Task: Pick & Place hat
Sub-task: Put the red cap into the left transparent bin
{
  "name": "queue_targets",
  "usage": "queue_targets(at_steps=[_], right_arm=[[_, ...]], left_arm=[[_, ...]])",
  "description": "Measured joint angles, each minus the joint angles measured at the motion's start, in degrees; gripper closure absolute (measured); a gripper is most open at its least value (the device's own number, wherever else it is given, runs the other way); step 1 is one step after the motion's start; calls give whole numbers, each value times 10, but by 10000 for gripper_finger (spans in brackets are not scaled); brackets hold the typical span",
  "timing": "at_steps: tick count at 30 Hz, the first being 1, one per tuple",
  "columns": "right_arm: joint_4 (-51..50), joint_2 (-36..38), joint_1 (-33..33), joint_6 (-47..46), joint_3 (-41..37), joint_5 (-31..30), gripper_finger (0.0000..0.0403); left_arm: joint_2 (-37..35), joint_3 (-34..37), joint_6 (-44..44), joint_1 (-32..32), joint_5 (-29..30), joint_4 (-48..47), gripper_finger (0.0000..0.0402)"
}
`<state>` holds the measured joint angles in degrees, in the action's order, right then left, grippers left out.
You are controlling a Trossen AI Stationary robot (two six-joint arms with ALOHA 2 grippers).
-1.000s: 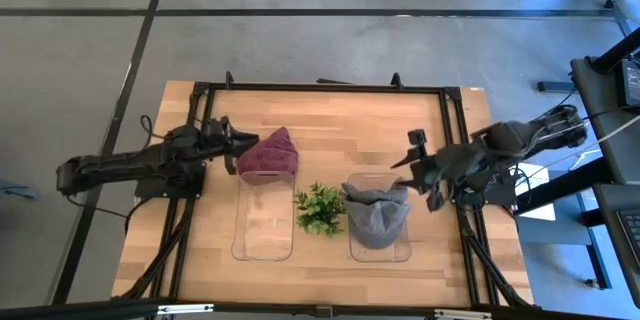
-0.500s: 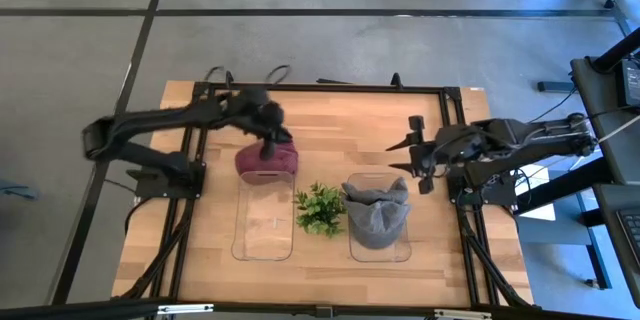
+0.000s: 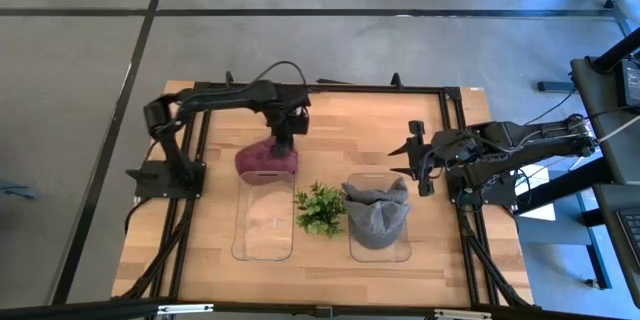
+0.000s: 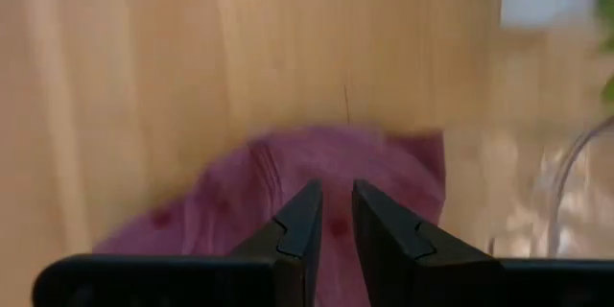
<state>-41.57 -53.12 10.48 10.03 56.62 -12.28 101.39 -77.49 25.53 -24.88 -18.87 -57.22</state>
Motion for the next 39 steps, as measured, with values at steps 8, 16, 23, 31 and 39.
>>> queue_targets(at_steps=[8,16,23,31,39], right_arm=[[13,0,0,-6,0,-1,226],[17,-1,0,-5,0,-1,226],[56,-1,-23,-51,0,-76,226],[26,-1,-45,-193,0,-165,226],[22,-2,-45,-251,0,-161,226]], left_arm=[[69,-31,90,10,65,-36,345],[93,-31,161,31,173,-22,345],[91,-31,202,61,188,20,345],[91,-31,216,102,173,21,338],[91,-32,261,130,212,85,262]])
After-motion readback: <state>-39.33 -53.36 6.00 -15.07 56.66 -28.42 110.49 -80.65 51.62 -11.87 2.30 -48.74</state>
